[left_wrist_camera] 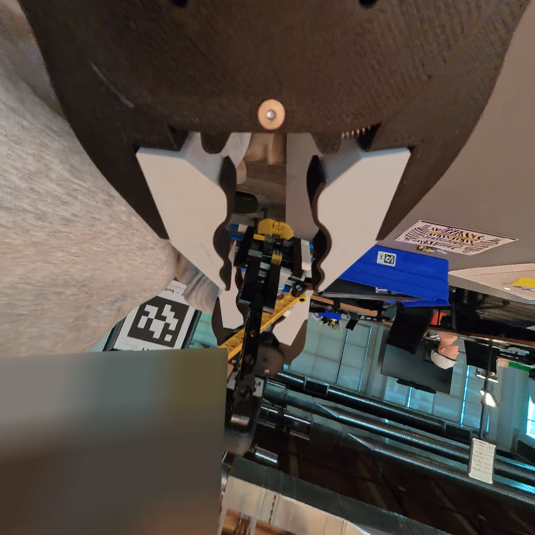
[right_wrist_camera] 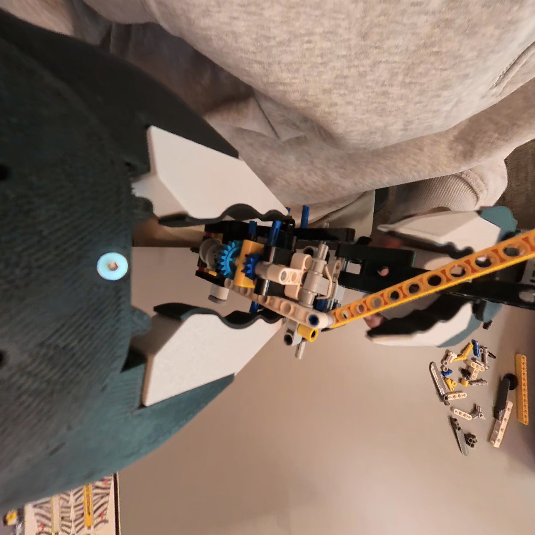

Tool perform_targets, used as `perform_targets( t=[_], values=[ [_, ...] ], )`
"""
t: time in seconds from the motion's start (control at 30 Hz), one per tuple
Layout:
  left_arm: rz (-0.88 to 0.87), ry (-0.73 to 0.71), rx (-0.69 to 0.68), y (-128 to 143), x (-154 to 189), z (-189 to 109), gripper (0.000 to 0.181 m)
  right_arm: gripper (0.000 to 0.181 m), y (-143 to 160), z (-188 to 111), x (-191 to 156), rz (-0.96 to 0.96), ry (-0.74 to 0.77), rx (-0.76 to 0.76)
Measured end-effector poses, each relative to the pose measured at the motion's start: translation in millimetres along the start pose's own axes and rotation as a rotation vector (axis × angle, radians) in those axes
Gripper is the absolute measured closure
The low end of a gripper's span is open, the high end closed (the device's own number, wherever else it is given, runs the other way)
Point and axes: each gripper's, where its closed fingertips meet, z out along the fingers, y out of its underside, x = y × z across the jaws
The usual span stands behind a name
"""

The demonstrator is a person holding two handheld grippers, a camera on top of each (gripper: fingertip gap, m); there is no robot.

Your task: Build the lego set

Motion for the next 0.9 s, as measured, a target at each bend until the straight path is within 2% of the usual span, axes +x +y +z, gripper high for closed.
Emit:
perform_targets(
  t=[0.17,0.43,0.9],
  values=[
    [0.007,0.014,-0.007,1.5,4.6,2.3,0.131,0.119,1.9,2.3,-3.5,0.007,-0.011,0.02],
    [0.015,0.032,0.011,0.3,10.6,4.7,0.157,0.119,2.3,5.4,-4.1,0.021,-0.025,0.016],
    [0.06,-0.013,0.018,0.7,10.7,11.5,0.158,0.12,5.0,3.8,-1.3,-0.005,0.025,0.013]
  ],
)
